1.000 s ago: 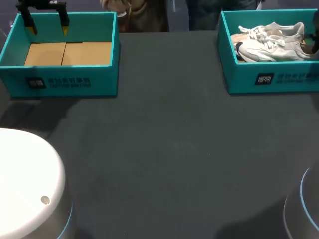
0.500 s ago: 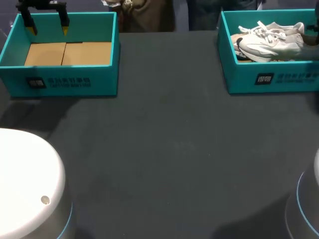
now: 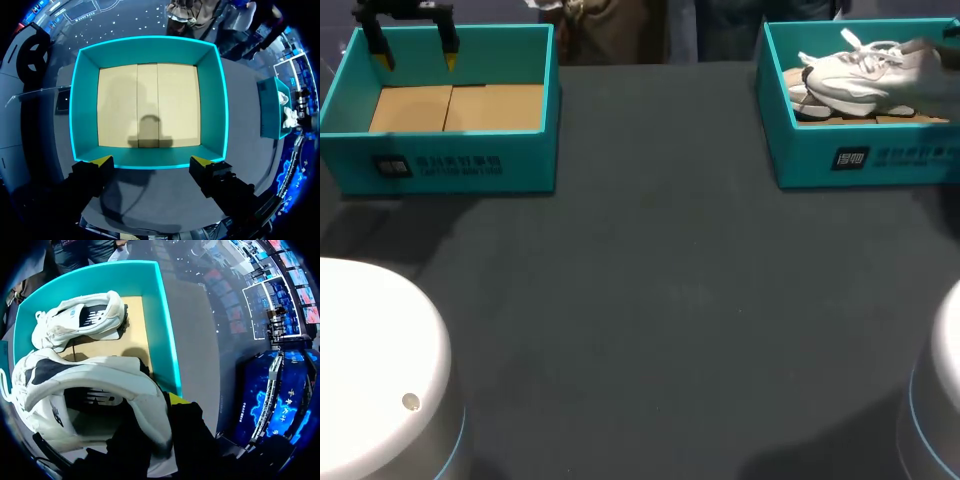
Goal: Take the shoe out of the shoebox, open the shoe tongue, remove and reinsert the insole, then place the shoe into the shoebox
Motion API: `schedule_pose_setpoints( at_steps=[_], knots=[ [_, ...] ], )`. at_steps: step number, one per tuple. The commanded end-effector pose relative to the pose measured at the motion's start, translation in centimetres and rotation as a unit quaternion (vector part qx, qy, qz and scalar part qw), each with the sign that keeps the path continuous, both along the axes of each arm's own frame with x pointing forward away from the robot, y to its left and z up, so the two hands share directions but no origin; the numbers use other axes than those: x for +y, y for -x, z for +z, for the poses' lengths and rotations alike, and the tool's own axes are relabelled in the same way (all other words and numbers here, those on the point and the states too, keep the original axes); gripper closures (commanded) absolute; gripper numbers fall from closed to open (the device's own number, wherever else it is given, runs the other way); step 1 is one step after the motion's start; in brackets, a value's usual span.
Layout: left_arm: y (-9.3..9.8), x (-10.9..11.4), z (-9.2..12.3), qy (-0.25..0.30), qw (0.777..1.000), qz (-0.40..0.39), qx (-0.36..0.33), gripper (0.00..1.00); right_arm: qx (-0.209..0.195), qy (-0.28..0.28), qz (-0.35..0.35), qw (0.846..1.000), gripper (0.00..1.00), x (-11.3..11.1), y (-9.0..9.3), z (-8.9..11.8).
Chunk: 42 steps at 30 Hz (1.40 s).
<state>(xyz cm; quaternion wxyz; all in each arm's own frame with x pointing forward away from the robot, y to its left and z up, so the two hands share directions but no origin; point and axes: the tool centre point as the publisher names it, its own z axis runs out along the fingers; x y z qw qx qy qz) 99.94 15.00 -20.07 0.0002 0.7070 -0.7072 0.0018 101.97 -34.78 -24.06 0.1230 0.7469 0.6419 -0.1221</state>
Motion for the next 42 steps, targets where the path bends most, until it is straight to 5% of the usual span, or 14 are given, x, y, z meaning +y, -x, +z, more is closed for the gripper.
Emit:
schedule_pose_setpoints(
  at_steps=[1, 13, 24, 42],
  knots=[
    [0.0, 0.0, 0.0, 0.0, 1.0, 0.0, 0.0, 0.0, -0.01, 0.01, 0.004, 1.0, 1.0, 0.8, 0.9, 2.0],
    [0.0, 0.0, 0.0, 0.0, 1.0, 0.0, 0.0, 0.0, -0.013, 0.06, -0.002, 0.998, 1.0, 4.0, 3.2, 7.2],
    [0.0, 0.0, 0.0, 0.0, 1.0, 0.0, 0.0, 0.0, -0.029, 0.072, -0.012, 0.997, 1.0, 7.8, 8.8, 11.9],
    [0.0, 0.0, 0.0, 0.0, 1.0, 0.0, 0.0, 0.0, -0.06, 0.085, -0.001, 0.995, 1.0, 20.7, 17.5, 15.1]
  ],
)
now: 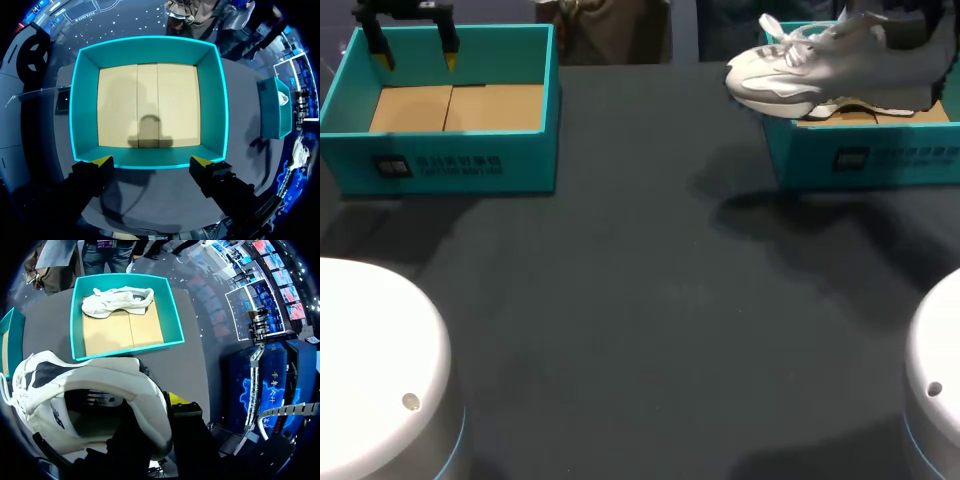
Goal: Take the shoe out of the shoebox, open the shoe tongue, remove and reinsert the insole, then place the shoe into the shoebox
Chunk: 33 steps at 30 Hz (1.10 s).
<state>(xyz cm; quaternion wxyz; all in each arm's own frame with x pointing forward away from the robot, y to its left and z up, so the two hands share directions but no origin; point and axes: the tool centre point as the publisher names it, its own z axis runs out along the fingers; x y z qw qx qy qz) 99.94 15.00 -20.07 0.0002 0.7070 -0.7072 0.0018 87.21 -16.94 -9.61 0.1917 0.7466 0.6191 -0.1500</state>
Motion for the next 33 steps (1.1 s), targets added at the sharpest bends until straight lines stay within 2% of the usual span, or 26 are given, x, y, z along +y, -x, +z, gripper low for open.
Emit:
schedule_pose_setpoints(
  at_steps=[1, 10, 16, 27, 33],
  knots=[
    [0.0, 0.0, 0.0, 0.0, 1.0, 0.0, 0.0, 0.0, -0.034, 0.013, 0.012, 0.999, 1.0, 3.8, 3.3, 0.5],
    [0.0, 0.0, 0.0, 0.0, 1.0, 0.0, 0.0, 0.0, -0.036, 0.018, 0.02, 0.999, 1.0, 12.0, 8.1, 0.0],
    [0.0, 0.0, 0.0, 0.0, 1.0, 0.0, 0.0, 0.0, -0.039, 0.022, 0.025, 0.999, 1.0, 16.2, 10.5, -0.2],
    [0.0, 0.0, 0.0, 0.0, 1.0, 0.0, 0.0, 0.0, -0.047, 0.018, 0.029, 0.998, 1.0, 20.5, 13.6, -2.8],
    [0.0, 0.0, 0.0, 0.0, 1.0, 0.0, 0.0, 0.0, -0.047, 0.012, 0.032, 0.998, 1.0, 21.5, 14.9, -4.5]
  ],
)
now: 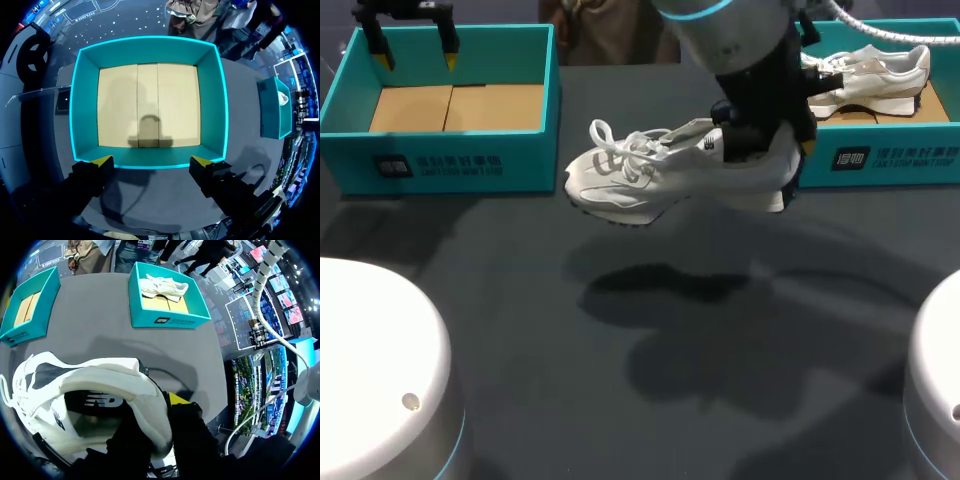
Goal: Take the shoe out of the shoebox, open the shoe tongue, remove and reinsert the insole, then place the shoe into the shoebox
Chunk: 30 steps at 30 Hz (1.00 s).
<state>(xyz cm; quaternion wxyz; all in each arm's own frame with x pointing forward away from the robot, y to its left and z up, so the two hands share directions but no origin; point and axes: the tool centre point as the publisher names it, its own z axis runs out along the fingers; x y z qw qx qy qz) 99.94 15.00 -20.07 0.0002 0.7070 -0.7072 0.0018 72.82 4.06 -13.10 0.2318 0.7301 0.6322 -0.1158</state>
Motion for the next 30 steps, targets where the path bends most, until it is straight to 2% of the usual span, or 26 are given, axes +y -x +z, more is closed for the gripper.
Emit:
schedule_pose_setpoints(
  at_steps=[1, 8, 12, 30],
  knots=[
    [0.0, 0.0, 0.0, 0.0, 1.0, 0.0, 0.0, 0.0, -0.002, 0.001, -0.001, 1.0, 1.0, 0.6, 0.7, -1.3],
    [0.0, 0.0, 0.0, 0.0, 1.0, 0.0, 0.0, 0.0, 0.001, -0.007, 0.004, 1.0, 1.0, 0.6, 2.0, -3.2],
    [0.0, 0.0, 0.0, 0.0, 1.0, 0.0, 0.0, 0.0, 0.016, -0.023, -0.006, 1.0, 1.0, 0.5, 2.6, -4.9],
    [0.0, 0.0, 0.0, 0.0, 1.0, 0.0, 0.0, 0.0, 0.016, -0.023, -0.006, 1.0, 1.0, 0.5, 2.6, -4.9]
  ],
)
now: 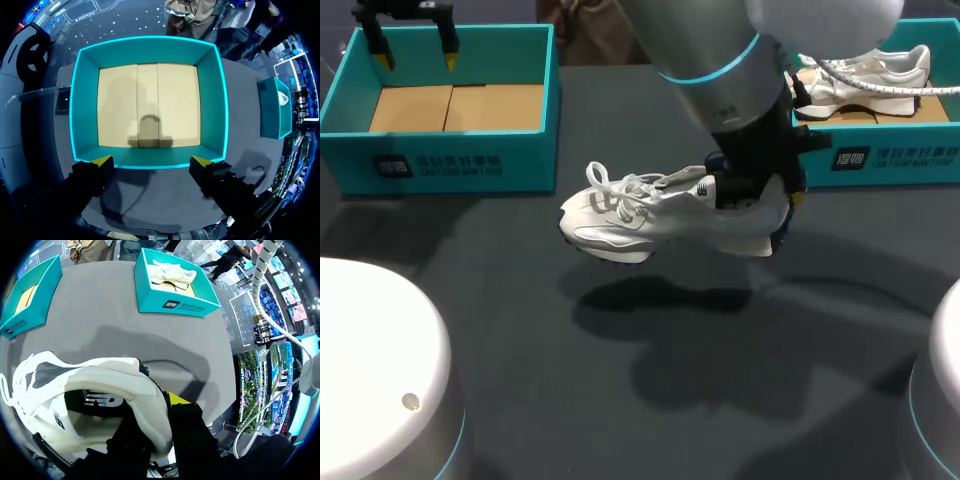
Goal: Take the shoe out of the shoebox, open the shoe tongue, remove and reinsert the insole, then place the shoe into the shoebox
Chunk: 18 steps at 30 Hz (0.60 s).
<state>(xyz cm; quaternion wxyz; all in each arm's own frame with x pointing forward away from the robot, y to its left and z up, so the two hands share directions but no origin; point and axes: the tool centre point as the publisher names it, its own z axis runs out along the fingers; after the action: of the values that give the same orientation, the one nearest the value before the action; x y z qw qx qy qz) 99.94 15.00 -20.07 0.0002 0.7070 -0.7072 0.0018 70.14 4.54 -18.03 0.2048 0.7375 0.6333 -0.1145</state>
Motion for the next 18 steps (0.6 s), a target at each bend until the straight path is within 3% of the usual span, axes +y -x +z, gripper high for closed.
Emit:
schedule_pose_setpoints(
  at_steps=[1, 8, 18],
  knots=[
    [0.0, 0.0, 0.0, 0.0, 1.0, 0.0, 0.0, 0.0, 0.001, 0.011, 0.005, 1.0, 1.0, -0.1, -0.3, -0.1],
    [0.0, 0.0, 0.0, 0.0, 1.0, 0.0, 0.0, 0.0, 0.009, 0.057, 0.026, 0.998, 1.0, 0.3, -0.7, -2.3],
    [0.0, 0.0, 0.0, 0.0, 1.0, 0.0, 0.0, 0.0, 0.01, 0.034, 0.034, 0.999, 1.0, 0.5, -0.4, -7.1]
  ],
)
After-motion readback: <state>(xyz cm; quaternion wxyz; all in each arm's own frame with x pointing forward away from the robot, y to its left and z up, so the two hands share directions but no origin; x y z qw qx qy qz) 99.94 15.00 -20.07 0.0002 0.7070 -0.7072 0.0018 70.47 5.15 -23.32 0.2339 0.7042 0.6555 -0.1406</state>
